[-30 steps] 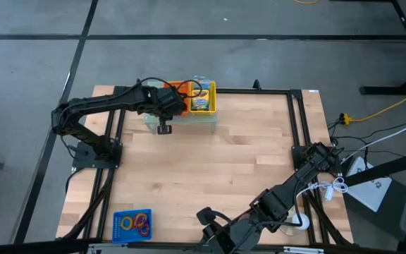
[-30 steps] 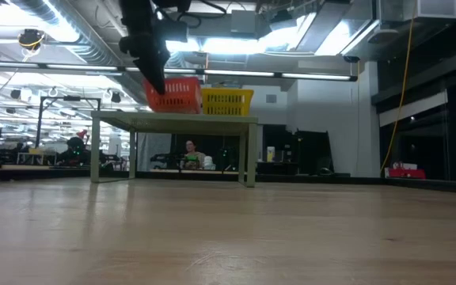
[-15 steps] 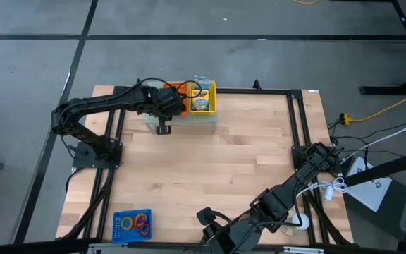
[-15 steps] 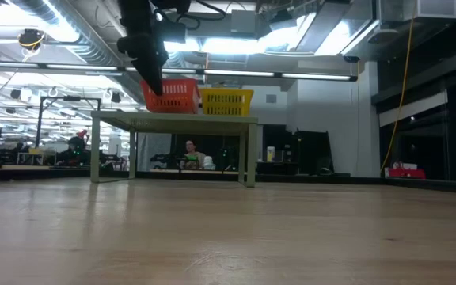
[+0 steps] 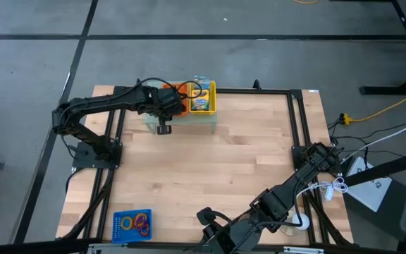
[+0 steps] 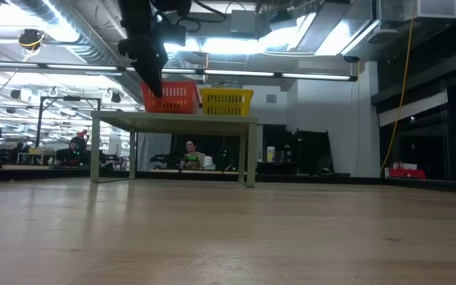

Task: Pick & Place Office Desk Supplies
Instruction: Put the orange bin on the shelf

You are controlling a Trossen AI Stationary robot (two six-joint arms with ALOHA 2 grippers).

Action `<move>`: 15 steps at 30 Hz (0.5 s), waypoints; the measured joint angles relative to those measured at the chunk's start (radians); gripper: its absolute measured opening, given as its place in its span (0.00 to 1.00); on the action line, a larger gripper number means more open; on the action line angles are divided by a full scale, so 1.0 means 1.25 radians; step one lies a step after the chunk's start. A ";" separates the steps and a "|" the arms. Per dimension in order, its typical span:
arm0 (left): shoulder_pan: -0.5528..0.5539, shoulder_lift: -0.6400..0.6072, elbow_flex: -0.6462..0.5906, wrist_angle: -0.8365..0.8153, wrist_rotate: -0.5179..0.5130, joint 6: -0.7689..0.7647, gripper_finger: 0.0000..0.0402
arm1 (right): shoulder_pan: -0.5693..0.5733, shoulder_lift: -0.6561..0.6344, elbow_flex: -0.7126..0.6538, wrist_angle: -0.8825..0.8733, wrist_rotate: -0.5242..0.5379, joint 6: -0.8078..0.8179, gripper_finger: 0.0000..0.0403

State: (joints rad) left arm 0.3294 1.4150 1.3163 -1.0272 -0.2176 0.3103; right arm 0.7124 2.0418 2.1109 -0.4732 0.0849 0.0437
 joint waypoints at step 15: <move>-0.006 0.000 0.000 0.022 -0.012 0.005 0.19 | 0.000 0.000 0.000 0.000 0.000 0.000 0.40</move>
State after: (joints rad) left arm 0.3218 1.4149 1.3167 -1.0001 -0.2331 0.3162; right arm 0.7124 2.0418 2.1109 -0.4734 0.0849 0.0433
